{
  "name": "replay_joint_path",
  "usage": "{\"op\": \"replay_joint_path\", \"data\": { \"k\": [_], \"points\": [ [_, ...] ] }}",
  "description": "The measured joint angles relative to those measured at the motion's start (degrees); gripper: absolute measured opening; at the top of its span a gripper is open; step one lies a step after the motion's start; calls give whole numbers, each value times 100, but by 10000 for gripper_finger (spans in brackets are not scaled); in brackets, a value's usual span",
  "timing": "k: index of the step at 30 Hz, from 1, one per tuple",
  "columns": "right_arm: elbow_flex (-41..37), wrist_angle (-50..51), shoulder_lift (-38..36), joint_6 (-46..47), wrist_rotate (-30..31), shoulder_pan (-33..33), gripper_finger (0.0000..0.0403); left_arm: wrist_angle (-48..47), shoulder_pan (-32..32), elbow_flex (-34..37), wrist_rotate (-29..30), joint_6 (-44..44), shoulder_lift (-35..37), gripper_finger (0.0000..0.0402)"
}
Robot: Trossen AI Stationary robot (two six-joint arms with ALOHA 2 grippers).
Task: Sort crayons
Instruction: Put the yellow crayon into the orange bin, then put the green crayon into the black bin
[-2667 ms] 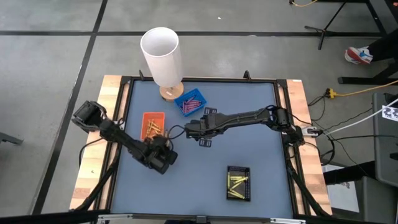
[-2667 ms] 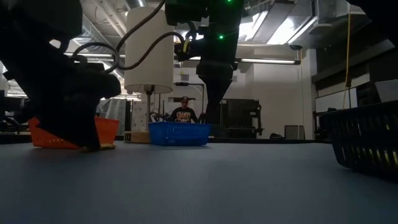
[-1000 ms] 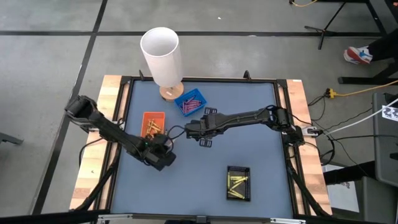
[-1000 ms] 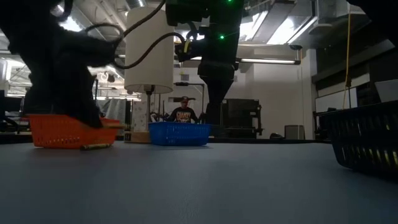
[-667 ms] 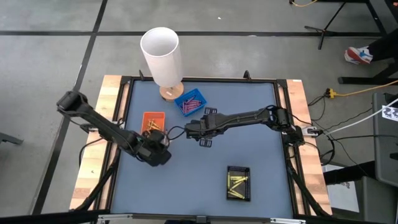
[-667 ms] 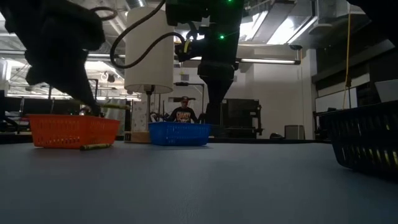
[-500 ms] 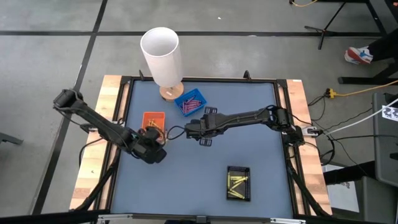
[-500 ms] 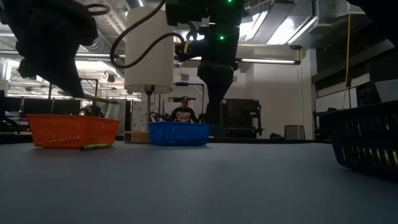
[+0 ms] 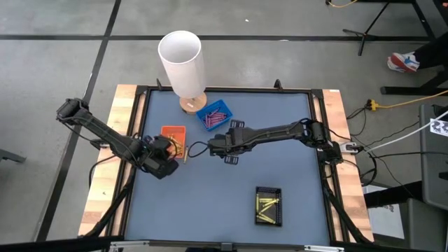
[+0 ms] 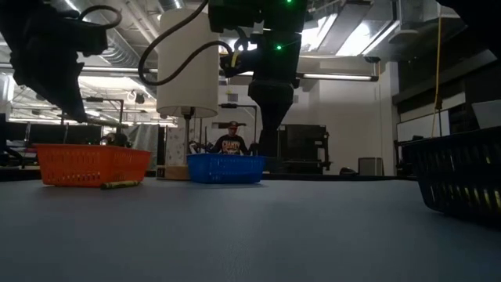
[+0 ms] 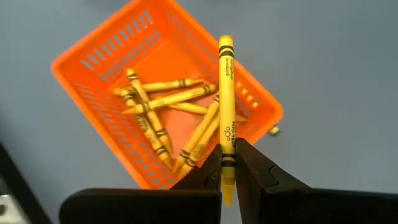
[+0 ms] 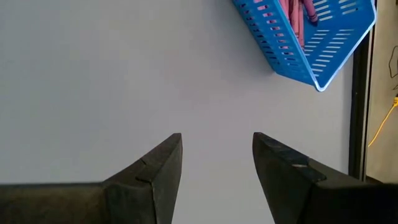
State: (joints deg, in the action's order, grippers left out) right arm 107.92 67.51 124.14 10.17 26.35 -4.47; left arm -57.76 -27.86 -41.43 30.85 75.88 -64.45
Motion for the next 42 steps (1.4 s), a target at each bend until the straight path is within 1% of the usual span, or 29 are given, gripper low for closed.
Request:
{"op": "replay_joint_path", "data": {
  "k": [4,7,19,24,29,32,35,38,42],
  "points": [
    [0,-12,0,0,0,0,195,-146,0,0,215,0,2,7],
    [0,-12,0,0,0,0,195,-154,0,0,349,0,2,15],
    [0,-12,0,2,0,0,195,-62,-2,0,448,46,2,100],
    [0,-12,0,1,-2,0,195,388,-2,0,411,55,2,124],
    [0,-12,0,2,-44,0,195,1241,-2,0,329,51,-31,133],
    [0,-10,0,3,-116,0,195,1729,-37,0,198,50,-217,130],
    [0,-10,0,3,-149,-1,195,2110,-141,-2,171,188,-573,125],
    [0,-12,0,2,-149,0,195,2294,-265,-2,157,514,-1011,120],
    [0,-10,0,2,-151,0,195,2312,-462,-2,136,1069,-1578,112]
  ]
}}
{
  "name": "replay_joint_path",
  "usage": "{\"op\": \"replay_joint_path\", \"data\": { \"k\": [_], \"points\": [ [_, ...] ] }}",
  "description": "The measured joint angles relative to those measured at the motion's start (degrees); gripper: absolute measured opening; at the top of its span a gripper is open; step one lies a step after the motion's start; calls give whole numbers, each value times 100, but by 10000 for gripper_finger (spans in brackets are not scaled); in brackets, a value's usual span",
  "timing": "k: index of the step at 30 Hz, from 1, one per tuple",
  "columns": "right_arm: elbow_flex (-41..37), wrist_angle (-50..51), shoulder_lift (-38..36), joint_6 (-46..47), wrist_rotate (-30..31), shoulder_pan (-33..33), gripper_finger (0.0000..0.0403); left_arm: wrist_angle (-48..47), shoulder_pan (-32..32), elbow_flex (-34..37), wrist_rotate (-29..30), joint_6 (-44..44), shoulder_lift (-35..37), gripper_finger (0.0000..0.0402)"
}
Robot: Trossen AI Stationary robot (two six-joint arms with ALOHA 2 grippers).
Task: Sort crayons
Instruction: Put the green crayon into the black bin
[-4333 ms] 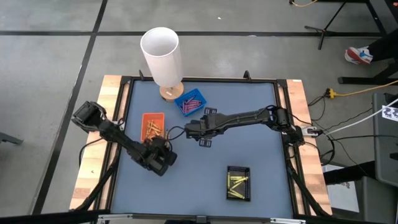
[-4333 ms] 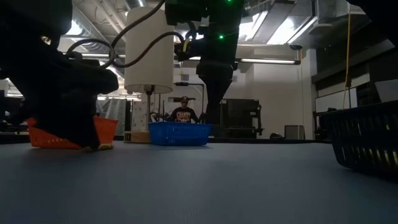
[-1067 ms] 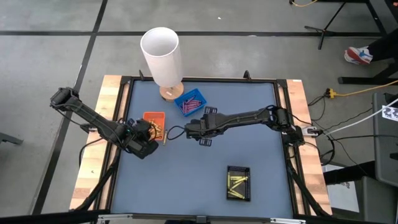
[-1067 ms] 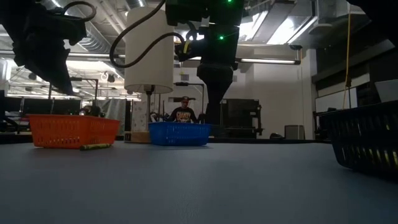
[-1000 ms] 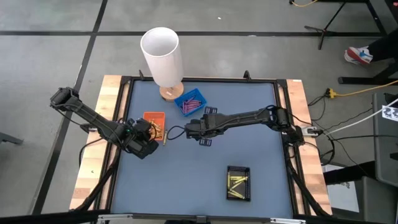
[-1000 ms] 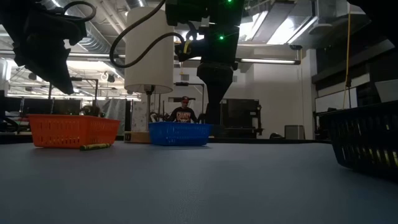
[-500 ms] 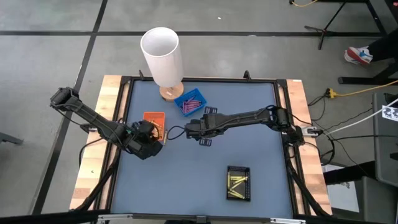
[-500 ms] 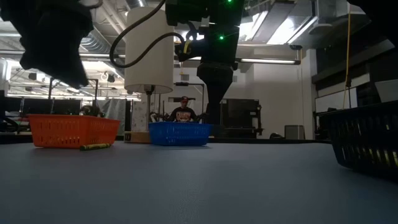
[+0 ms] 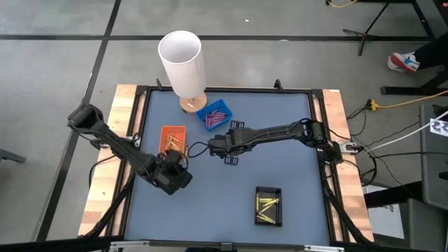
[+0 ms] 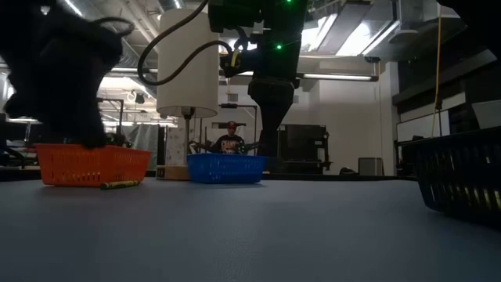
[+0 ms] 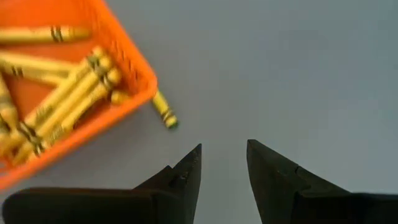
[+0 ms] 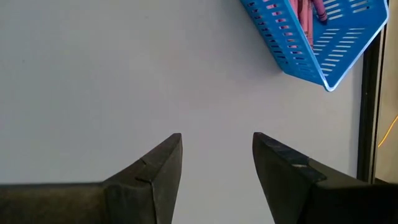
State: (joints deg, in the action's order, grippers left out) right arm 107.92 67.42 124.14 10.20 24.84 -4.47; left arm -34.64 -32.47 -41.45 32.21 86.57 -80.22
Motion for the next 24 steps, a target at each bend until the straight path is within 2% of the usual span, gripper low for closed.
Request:
{"op": "replay_joint_path", "data": {
  "k": [6,11,24],
  "points": [
    [0,-2,0,0,0,0,195,1,-187,0,74,651,-746,100],
    [0,-3,0,0,1,0,195,18,-170,0,413,969,-1175,96],
    [0,-9,0,0,0,0,195,106,169,0,798,1042,-1509,95]
  ]
}}
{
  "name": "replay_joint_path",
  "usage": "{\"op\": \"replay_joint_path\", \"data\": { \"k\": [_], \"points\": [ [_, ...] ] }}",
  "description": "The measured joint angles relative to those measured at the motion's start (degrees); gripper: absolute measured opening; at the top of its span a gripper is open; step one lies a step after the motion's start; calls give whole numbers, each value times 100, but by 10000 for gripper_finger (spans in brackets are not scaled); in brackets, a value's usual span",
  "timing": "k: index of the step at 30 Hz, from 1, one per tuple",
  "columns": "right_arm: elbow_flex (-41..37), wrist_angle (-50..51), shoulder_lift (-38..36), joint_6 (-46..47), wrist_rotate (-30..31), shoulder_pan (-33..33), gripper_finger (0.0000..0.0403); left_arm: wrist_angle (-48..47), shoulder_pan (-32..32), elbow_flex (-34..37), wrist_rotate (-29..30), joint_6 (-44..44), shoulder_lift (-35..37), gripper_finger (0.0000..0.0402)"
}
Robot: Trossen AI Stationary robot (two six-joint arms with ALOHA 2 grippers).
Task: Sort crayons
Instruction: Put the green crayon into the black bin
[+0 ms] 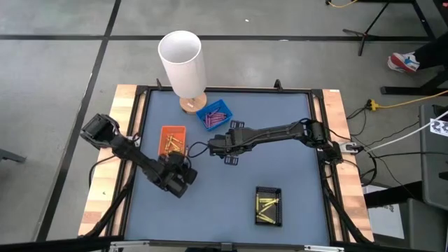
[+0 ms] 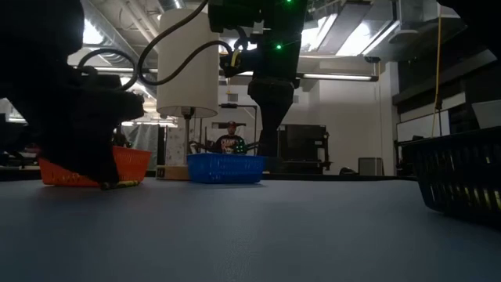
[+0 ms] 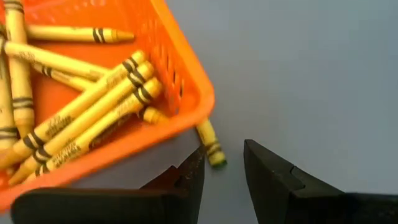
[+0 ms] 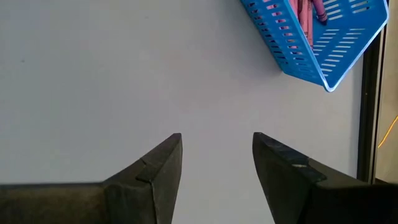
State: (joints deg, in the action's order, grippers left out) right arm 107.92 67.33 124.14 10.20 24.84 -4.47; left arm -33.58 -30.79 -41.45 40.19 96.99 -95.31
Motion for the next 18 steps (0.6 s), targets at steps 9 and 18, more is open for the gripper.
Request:
{"op": "replay_joint_path", "data": {
  "k": [9,18],
  "points": [
    [0,0,0,0,2,0,195,2,217,0,151,-145,0,95],
    [0,0,0,0,0,0,195,27,352,0,-235,-305,-58,95]
  ]
}}
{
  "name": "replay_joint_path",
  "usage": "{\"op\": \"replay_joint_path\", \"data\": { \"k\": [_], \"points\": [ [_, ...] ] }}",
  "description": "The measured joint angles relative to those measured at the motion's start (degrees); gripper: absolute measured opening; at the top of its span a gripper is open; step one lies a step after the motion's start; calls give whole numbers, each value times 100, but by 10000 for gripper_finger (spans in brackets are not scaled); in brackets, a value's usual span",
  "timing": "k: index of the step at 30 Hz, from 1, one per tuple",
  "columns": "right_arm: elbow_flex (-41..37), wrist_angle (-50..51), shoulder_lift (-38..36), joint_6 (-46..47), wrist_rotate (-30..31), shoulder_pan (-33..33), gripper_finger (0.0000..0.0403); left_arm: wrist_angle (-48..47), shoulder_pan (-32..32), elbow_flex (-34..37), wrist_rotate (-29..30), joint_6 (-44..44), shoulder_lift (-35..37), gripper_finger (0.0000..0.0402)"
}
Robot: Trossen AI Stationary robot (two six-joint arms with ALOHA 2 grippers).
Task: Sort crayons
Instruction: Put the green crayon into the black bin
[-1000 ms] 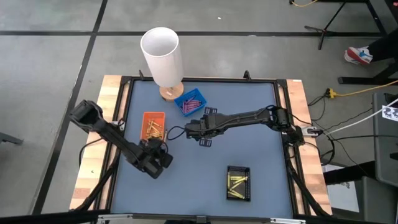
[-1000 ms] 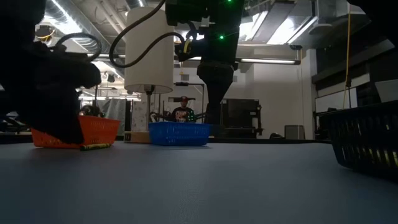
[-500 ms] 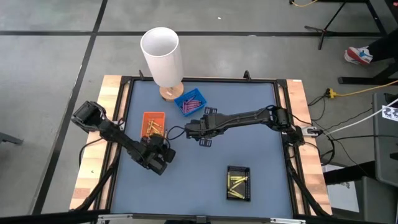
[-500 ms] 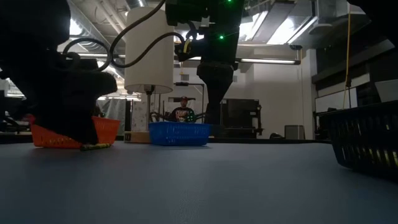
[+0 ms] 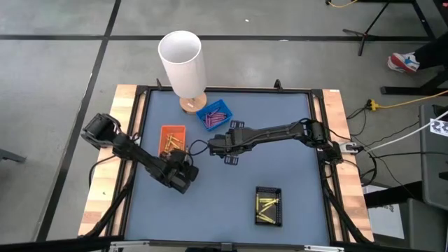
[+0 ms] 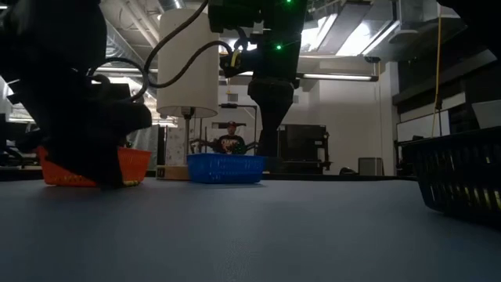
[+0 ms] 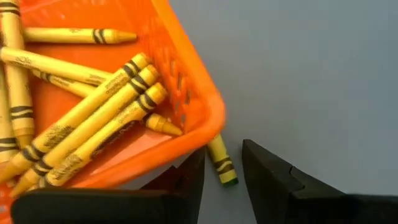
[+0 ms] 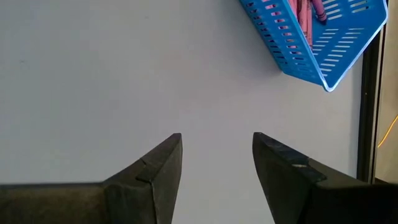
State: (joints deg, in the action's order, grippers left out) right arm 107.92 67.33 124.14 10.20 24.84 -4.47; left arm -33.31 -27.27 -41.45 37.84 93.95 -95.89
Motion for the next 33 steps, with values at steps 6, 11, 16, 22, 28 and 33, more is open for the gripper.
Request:
{"op": "replay_joint_path", "data": {
  "k": [6,11,16,22,28,33],
  "points": [
    [0,-2,0,0,2,0,195,91,-11,-23,92,4,-239,95],
    [0,-7,0,0,2,0,195,103,-11,-17,75,-2,-261,95],
    [0,-4,0,0,0,0,195,96,-32,-13,58,-2,-267,95],
    [1,2,0,0,1,-1,195,80,-32,-7,36,-4,-272,90],
    [1,25,0,0,1,0,195,89,-32,-4,32,-8,-276,55],
    [2,212,0,-2,2,-2,195,102,-36,-4,18,-191,-278,29]
  ]
}}
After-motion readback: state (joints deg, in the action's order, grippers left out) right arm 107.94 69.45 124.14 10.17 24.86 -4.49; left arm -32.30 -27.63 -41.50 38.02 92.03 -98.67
